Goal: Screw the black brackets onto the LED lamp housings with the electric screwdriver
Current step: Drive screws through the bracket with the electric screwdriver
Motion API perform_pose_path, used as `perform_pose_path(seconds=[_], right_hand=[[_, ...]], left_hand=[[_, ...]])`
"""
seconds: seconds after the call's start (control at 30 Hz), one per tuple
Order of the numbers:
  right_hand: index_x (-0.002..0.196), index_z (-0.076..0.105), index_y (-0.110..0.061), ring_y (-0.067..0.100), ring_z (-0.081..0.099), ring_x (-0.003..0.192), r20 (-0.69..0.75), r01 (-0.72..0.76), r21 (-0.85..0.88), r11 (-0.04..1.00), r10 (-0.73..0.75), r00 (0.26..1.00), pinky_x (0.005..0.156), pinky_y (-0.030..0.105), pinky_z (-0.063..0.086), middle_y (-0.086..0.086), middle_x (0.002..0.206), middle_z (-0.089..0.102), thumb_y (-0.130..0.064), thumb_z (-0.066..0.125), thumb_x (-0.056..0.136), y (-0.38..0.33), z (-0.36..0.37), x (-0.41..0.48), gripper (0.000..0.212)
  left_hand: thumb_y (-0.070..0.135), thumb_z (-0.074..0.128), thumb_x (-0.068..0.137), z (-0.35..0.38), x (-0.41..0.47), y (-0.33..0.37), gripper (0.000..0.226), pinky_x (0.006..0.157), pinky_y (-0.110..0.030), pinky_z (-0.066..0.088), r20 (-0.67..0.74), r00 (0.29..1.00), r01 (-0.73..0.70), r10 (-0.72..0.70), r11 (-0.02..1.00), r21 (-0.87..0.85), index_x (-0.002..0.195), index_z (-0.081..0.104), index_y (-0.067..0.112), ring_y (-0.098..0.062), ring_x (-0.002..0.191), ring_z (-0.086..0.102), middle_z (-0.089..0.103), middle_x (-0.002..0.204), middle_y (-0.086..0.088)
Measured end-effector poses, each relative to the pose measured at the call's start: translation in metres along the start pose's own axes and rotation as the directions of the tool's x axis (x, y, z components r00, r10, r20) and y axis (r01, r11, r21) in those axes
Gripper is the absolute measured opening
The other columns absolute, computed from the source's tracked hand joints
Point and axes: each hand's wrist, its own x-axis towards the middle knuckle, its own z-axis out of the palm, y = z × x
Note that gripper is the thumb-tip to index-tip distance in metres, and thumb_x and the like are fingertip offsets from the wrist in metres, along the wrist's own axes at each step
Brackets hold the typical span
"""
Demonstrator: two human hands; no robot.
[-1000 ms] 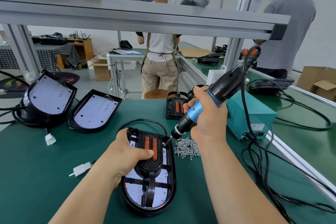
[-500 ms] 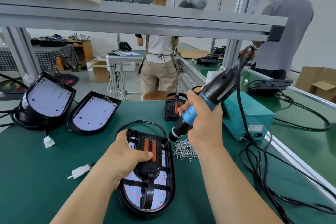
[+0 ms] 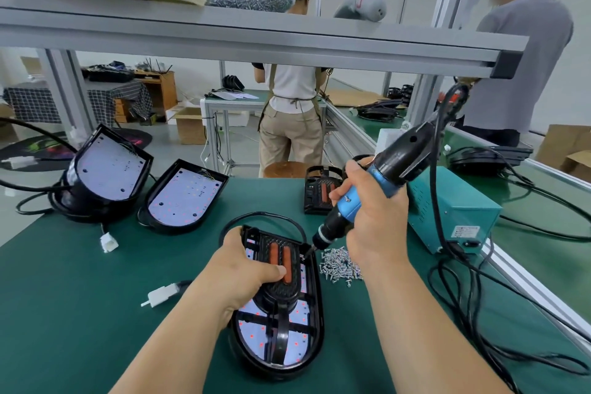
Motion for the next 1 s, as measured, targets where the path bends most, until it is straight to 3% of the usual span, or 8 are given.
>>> perform_pose_path(seconds=[0.33, 0.5, 1.0], right_hand=[[0.082, 0.053, -0.015, 0.016, 0.05, 0.051, -0.062, 0.005, 0.056, 0.998, -0.001, 0.998, 0.056, 0.03, 0.051, 0.0, 0.055, 0.051, -0.014, 0.072, 0.075, 0.0042, -0.0048, 0.0046, 0.021], [0.079, 0.053, -0.017, 0.017, 0.05, 0.052, -0.076, -0.01, 0.075, 0.997, 0.016, 0.997, 0.056, 0.031, 0.052, 0.001, 0.055, 0.05, -0.002, 0.069, 0.086, 0.0034, -0.0078, 0.0055, 0.023], [0.08, 0.056, -0.019, 0.015, 0.054, 0.05, -0.01, -0.029, 0.063, 0.998, 0.029, 1.0, 0.057, 0.03, 0.053, 0.0, 0.056, 0.053, -0.014, 0.073, 0.075, 0.004, -0.0089, 0.0066, 0.019]], left_hand=[[0.005, 0.083, 0.071, -0.0006, 0.0003, -0.0001, 0.064, 0.099, -0.047, 0.051, -0.004, 1.0, -0.001, 0.001, 1.0, 0.012, 0.124, 0.049, 0.02, -0.027, 0.098, 0.07, 0.073, 0.105, -0.005], [0.004, 0.084, 0.07, -0.0013, 0.0024, -0.0017, 0.059, 0.099, -0.047, 0.051, -0.007, 1.0, 0.007, -0.007, 1.0, 0.008, 0.117, 0.052, 0.022, -0.026, 0.098, 0.07, 0.073, 0.104, -0.004], [0.012, 0.084, 0.061, -0.001, -0.0009, 0.0, 0.07, 0.099, -0.048, 0.051, 0.013, 1.0, 0.012, -0.012, 1.0, -0.01, 0.122, 0.051, 0.021, -0.027, 0.098, 0.07, 0.073, 0.105, -0.004]])
